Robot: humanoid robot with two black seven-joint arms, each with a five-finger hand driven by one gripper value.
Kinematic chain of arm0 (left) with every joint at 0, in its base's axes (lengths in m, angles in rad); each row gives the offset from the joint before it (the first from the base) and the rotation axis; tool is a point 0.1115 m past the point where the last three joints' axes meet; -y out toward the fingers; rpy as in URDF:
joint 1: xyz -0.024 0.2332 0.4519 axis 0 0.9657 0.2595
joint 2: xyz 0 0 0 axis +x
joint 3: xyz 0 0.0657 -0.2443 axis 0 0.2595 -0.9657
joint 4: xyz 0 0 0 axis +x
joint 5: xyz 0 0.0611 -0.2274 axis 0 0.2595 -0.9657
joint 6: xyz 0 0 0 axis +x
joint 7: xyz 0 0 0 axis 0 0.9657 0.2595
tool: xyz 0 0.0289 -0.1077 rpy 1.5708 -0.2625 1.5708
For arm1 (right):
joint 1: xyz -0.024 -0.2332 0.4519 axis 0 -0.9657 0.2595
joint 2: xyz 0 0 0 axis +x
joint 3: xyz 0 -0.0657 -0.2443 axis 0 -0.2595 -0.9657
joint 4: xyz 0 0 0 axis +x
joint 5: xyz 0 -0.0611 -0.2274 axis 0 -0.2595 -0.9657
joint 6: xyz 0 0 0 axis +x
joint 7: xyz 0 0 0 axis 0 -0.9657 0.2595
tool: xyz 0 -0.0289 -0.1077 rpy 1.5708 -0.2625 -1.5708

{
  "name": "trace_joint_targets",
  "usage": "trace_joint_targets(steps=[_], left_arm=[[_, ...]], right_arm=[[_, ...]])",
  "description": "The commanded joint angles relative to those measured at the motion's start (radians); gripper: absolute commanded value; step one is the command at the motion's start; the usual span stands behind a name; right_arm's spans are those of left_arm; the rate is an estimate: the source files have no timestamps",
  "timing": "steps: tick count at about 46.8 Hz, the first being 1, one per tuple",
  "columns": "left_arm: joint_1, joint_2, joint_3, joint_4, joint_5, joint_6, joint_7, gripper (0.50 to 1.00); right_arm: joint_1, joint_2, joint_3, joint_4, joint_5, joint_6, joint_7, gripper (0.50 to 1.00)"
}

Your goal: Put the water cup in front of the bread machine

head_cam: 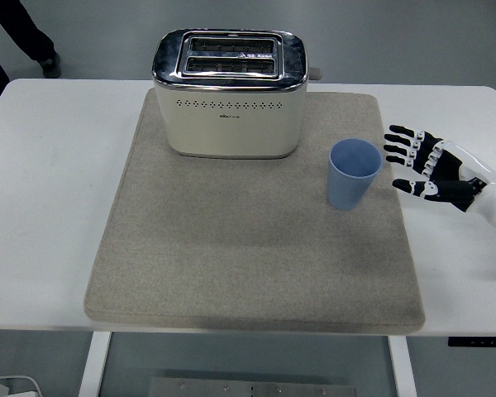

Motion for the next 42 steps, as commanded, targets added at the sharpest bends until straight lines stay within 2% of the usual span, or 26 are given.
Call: trace_joint_targets(steps=[1,13,42], left_arm=[[0.000,0.000,0.000,0.000,0.000,0.000,0.000,1.000],[0.000,0.000,0.000,0.000,0.000,0.000,0.000,1.000],[0.002,0.000,0.000,-0.001,0.001,0.000,0.000,1.000]], right_arm=[[-0.018,0.018,0.000,0.018,-0.024,-0.045,0.001,0.924],[-0.042,0.063,0.000,0.022,-0.036,-0.085,0.001,0.924],[-0.039,0.162,-0.002,-0.014,-0.042,-0.098,0.001,0.926]])
